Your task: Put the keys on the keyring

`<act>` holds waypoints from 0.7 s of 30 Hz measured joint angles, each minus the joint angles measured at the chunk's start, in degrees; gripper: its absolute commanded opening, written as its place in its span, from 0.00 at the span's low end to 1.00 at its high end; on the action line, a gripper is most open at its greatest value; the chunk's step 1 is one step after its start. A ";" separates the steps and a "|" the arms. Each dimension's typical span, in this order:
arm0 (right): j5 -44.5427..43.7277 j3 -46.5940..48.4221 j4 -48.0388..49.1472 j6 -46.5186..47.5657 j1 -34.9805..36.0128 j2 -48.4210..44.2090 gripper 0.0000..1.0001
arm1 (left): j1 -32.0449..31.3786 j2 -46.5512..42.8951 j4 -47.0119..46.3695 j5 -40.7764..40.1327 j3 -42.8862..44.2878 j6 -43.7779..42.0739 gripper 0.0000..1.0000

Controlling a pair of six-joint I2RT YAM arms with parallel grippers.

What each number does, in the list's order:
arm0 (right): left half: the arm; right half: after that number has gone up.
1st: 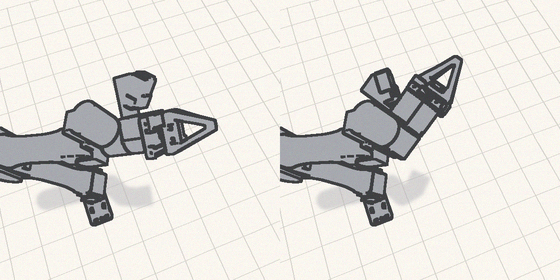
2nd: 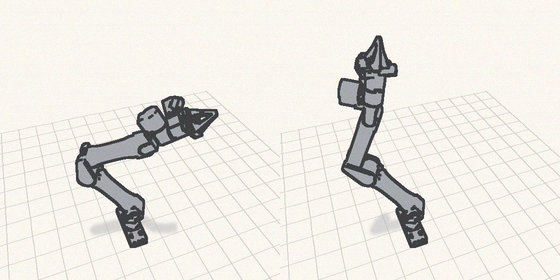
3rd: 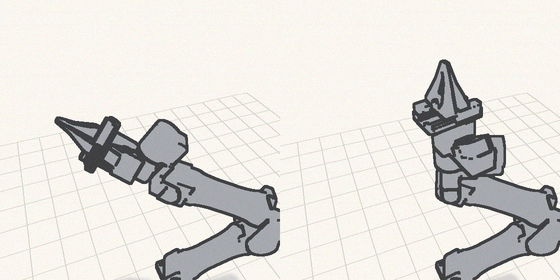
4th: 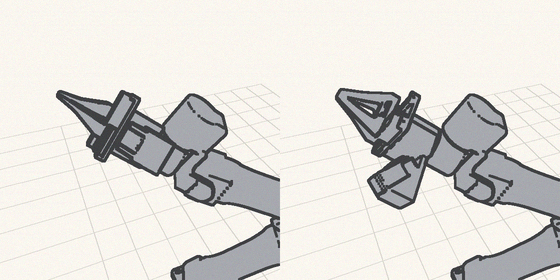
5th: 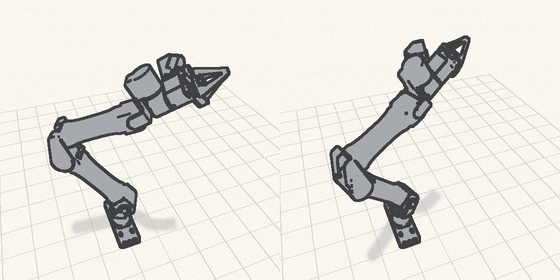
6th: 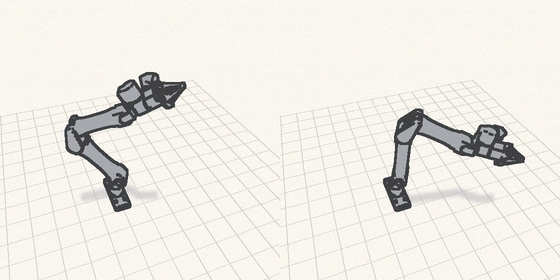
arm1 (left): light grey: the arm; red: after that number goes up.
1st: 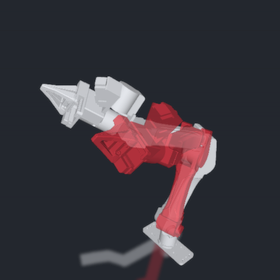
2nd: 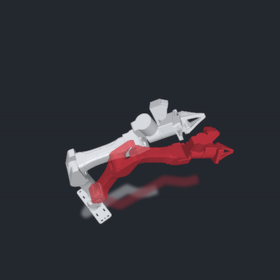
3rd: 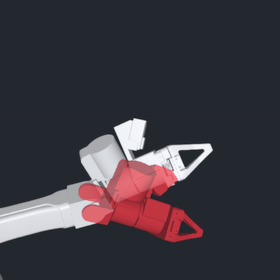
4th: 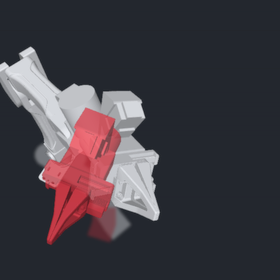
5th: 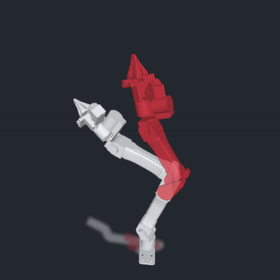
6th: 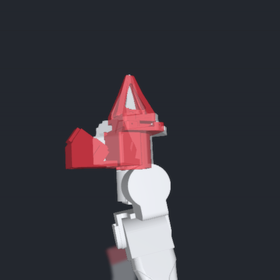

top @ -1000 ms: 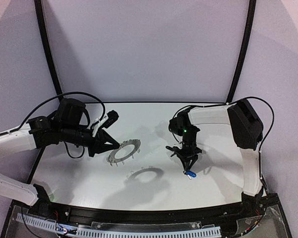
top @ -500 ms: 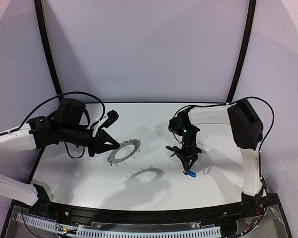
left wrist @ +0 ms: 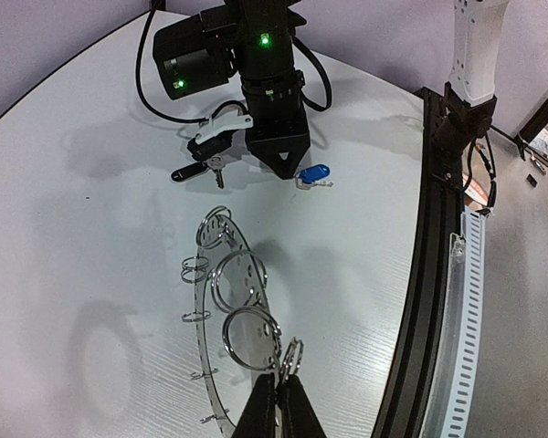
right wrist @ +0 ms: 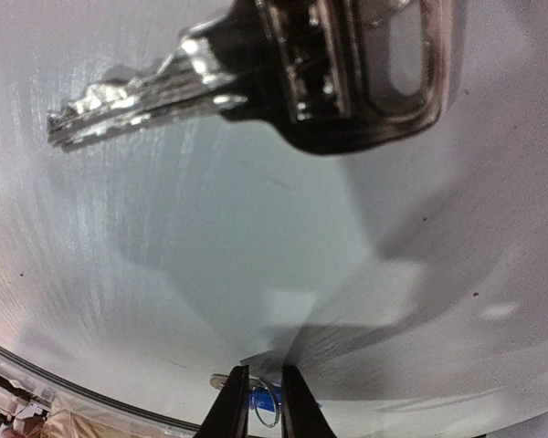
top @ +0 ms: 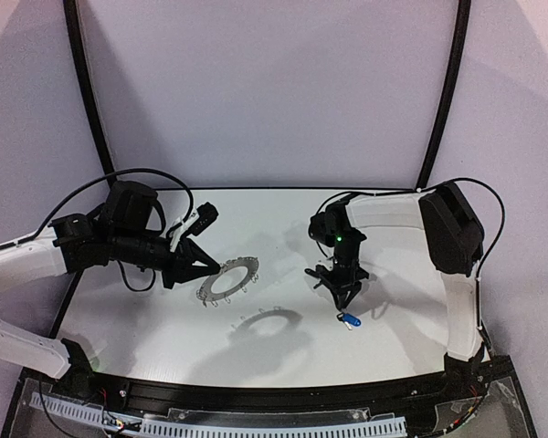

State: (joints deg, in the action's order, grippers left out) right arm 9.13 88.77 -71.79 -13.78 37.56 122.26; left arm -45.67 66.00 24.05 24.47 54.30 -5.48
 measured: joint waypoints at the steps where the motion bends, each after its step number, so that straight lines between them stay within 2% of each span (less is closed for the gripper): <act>1: -0.09 -0.02 -0.02 0.02 0.00 0.00 0.15 | 0.00 0.00 0.00 0.02 0.00 0.04 0.01; 21: -0.15 -2.01 -0.37 1.05 -0.09 -0.79 0.16 | 0.00 0.00 -0.02 0.04 0.00 0.61 0.01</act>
State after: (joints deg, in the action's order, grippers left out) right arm 8.97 86.76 -72.16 -12.73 37.47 121.47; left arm -45.67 66.00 24.03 24.51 54.30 -4.86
